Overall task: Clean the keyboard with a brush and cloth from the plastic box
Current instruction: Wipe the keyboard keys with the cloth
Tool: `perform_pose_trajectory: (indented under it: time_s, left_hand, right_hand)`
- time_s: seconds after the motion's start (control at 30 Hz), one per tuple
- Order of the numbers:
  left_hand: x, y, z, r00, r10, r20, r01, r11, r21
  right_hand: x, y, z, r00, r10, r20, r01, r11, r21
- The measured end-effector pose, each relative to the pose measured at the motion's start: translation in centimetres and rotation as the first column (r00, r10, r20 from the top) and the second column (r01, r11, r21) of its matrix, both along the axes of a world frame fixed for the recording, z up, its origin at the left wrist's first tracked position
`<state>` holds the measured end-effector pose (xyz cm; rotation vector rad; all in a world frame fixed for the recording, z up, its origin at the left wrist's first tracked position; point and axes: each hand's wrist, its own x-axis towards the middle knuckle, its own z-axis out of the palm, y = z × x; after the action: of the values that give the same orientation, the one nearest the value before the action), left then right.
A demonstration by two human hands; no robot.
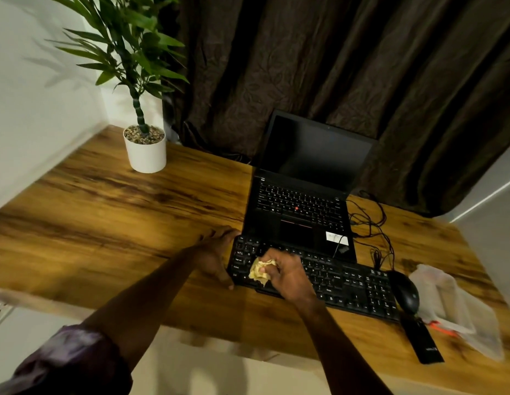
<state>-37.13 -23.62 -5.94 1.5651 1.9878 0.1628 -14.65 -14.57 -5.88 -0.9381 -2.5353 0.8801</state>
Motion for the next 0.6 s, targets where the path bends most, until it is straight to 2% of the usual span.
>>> perform_pose_trajectory:
  time_s: [0.17, 0.43, 0.6]
  left_hand:
    - [-0.1, 0.0, -0.5, 1.000, 0.005, 0.011, -0.005, 1.000, 0.005]
    - [0.4, -0.1, 0.7, 1.000, 0.016, 0.004, -0.016, 0.999, -0.048]
    - [0.4, 0.3, 0.9, 1.000, 0.004, -0.027, -0.007, 0.992, -0.124]
  right_hand:
    - [-2.1, -0.7, 0.8, 0.997, 0.056, 0.058, -0.056, 0.998, 0.002]
    - [3.1, 1.3, 0.3, 0.998, -0.039, 0.040, 0.040, 0.999, -0.009]
    - [1.8, 0.7, 0.2, 0.999, -0.037, 0.006, 0.037, 0.998, -0.042]
